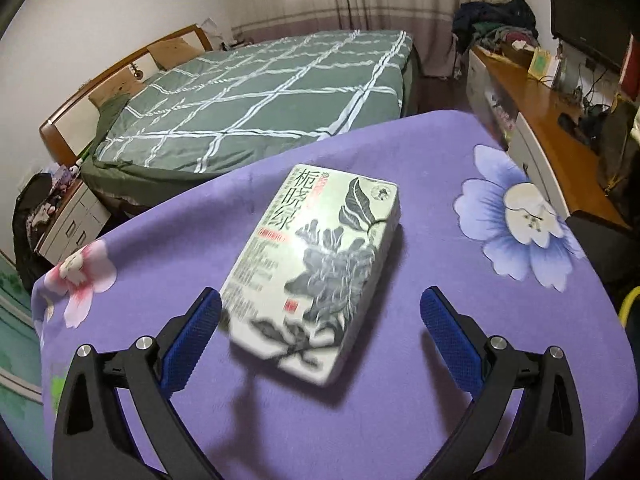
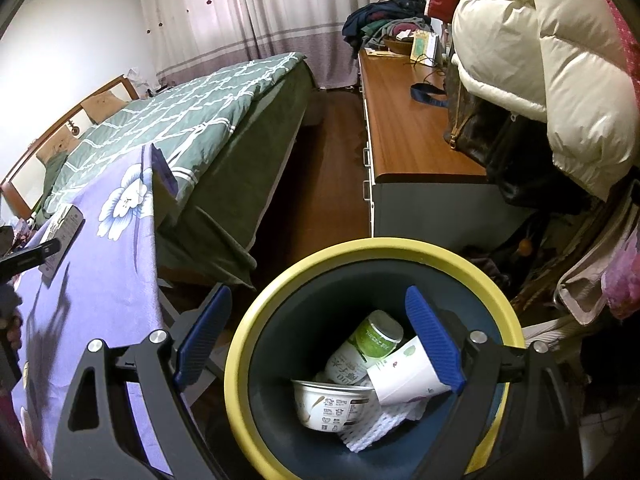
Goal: Collect trash
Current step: 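Reach the left tool to the white printed box and grasp it, then carry the printed box with the left tool over the bin and drop it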
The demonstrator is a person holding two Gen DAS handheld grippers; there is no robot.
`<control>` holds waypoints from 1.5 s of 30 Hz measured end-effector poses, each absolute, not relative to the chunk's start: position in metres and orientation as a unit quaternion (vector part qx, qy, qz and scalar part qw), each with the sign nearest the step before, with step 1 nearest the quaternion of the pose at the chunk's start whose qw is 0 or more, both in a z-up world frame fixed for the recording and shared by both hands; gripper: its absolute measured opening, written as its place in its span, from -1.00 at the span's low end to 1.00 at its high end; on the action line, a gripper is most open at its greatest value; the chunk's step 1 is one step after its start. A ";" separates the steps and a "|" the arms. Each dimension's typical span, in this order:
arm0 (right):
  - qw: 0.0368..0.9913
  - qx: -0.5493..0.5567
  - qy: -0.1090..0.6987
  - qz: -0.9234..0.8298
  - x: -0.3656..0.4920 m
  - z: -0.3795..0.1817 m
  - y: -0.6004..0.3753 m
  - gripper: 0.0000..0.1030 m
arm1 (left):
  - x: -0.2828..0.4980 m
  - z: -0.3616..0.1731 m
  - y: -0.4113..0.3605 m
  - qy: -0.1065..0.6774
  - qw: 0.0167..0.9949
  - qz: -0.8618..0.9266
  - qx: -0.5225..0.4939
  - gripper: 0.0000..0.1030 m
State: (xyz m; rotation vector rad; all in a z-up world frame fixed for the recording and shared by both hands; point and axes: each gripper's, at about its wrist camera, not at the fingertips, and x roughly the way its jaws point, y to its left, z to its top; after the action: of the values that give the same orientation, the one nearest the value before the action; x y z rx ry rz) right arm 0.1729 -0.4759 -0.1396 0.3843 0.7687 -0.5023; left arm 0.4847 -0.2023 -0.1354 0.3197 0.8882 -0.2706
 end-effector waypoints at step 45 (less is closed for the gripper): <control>0.886 0.183 0.344 -0.250 0.039 -0.120 -0.527 0.63 | 0.231 -0.115 -0.382 0.377 0.845 -0.317 0.206 0.38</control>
State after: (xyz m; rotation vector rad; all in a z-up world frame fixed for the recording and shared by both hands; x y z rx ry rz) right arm 0.0388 -0.5274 -0.1198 0.3798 0.7161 -0.5200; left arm 0.2312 -0.3824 -0.1147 0.4353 0.7949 -0.6698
